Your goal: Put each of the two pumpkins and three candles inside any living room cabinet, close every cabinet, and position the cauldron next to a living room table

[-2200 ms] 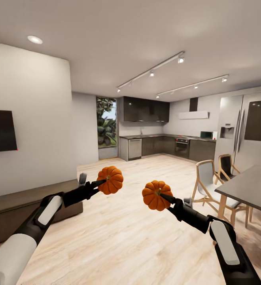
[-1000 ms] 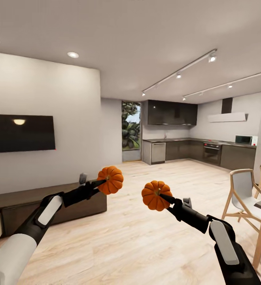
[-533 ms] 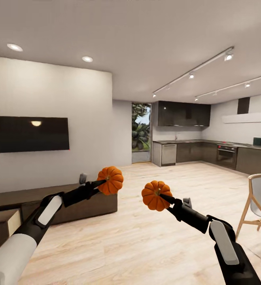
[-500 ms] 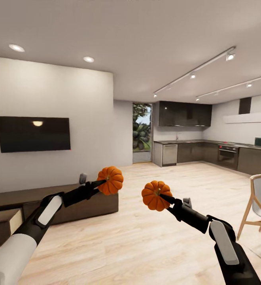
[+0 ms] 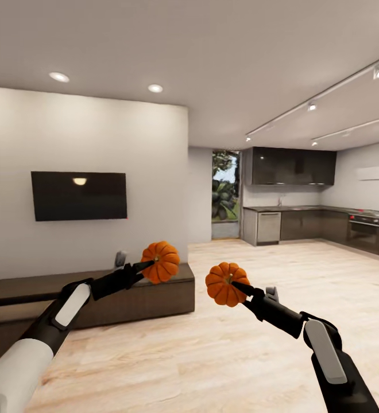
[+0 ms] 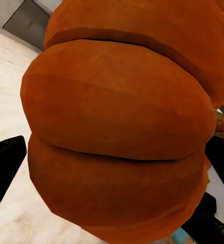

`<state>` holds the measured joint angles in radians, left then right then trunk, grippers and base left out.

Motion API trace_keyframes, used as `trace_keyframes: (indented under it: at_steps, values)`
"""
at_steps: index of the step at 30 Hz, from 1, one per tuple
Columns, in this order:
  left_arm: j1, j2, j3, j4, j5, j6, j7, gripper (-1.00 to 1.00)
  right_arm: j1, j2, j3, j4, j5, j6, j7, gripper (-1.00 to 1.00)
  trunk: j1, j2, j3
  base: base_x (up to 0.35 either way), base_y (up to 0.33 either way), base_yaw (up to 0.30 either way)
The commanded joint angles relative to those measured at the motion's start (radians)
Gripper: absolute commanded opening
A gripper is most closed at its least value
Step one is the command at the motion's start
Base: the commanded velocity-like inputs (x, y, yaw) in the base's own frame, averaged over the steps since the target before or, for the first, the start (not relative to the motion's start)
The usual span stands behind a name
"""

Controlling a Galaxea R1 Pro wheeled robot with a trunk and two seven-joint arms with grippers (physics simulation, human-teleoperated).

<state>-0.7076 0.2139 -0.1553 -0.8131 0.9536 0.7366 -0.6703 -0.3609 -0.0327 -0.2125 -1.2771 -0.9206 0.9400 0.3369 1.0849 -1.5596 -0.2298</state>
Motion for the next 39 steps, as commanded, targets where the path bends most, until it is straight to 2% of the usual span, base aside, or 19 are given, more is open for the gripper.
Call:
trace_keyframes:
  at_steps: [1,14,21,39]
  values:
    - [-0.001,0.001,-0.002,0.000,0.016,0.007,0.000,-1.00,-0.001,0.001,-0.002,-0.001,-0.006,0.007,0.008,-1.00,0.001,-0.001,0.000,0.215,0.246,0.177]
    - [-0.001,0.001,-0.001,0.000,0.016,0.007,0.001,-1.00,-0.002,0.001,0.007,-0.001,-0.008,-0.014,-0.013,-1.00,0.001,-0.001,0.004,0.135,0.211,0.088]
    - [-0.001,0.001,-0.001,0.000,0.016,0.007,0.001,-1.00,-0.005,0.001,0.027,-0.001,-0.008,-0.015,-0.020,-1.00,0.001,-0.001,0.002,0.005,0.026,0.002]
    - [-0.001,0.001,-0.001,0.000,0.016,0.007,0.000,-1.00,-0.006,0.001,0.027,0.010,-0.006,-0.015,-0.022,-1.00,0.001,-0.001,-0.013,0.000,0.001,0.000]
